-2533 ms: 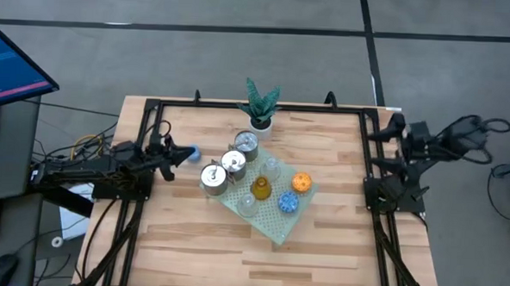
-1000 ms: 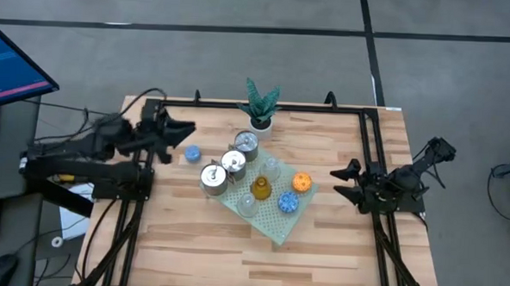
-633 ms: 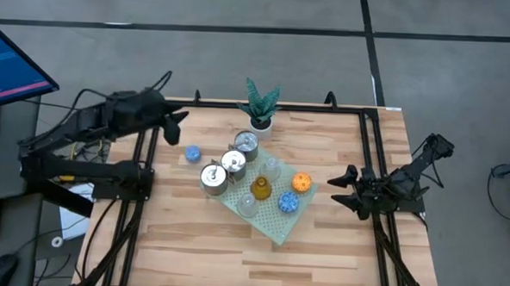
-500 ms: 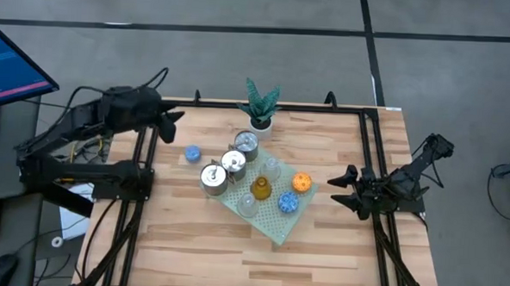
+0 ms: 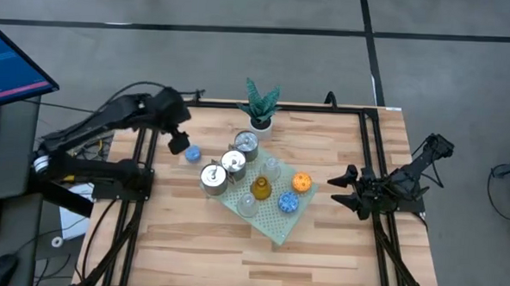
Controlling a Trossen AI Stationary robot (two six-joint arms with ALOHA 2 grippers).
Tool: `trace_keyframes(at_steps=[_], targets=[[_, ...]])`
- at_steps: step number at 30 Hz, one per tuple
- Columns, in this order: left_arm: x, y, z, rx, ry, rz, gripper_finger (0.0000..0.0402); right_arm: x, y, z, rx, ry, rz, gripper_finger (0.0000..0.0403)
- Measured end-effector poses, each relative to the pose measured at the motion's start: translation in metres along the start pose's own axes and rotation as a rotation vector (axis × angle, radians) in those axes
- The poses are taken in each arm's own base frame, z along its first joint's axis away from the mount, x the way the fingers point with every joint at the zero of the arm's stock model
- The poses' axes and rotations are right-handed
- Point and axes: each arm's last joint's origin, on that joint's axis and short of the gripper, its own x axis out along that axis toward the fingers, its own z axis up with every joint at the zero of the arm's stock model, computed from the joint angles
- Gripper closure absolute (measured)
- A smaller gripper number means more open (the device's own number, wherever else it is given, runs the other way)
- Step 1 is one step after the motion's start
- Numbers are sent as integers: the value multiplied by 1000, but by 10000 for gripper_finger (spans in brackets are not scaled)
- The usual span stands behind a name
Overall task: Pick & Place candle stick holders
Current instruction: Put the light blue scented candle on the shelf
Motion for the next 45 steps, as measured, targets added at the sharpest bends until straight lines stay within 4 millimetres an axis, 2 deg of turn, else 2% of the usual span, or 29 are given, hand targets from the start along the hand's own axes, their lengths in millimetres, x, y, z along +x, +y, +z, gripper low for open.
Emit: trace_keyframes(at_steps=[6,9,15,19,30,38,45], targets=[[27,8,3,161,85,-144,100,0,0,0,-1,0,-1,101],[40,5,-6,266,123,-202,100,0,0,0,-1,1,0,101],[61,-2,-28,343,151,-287,100,0,0,0,-3,0,-1,101],[73,-6,-39,368,114,-274,100,0,0,0,-3,0,-1,101],[104,-14,-48,421,-22,-313,96,0,0,0,-3,1,-1,101],[131,-16,-58,417,0,-292,83,0,0,0,-2,1,-1,101],[143,-7,-61,387,31,-278,74,0,0,0,-1,1,-1,101]])
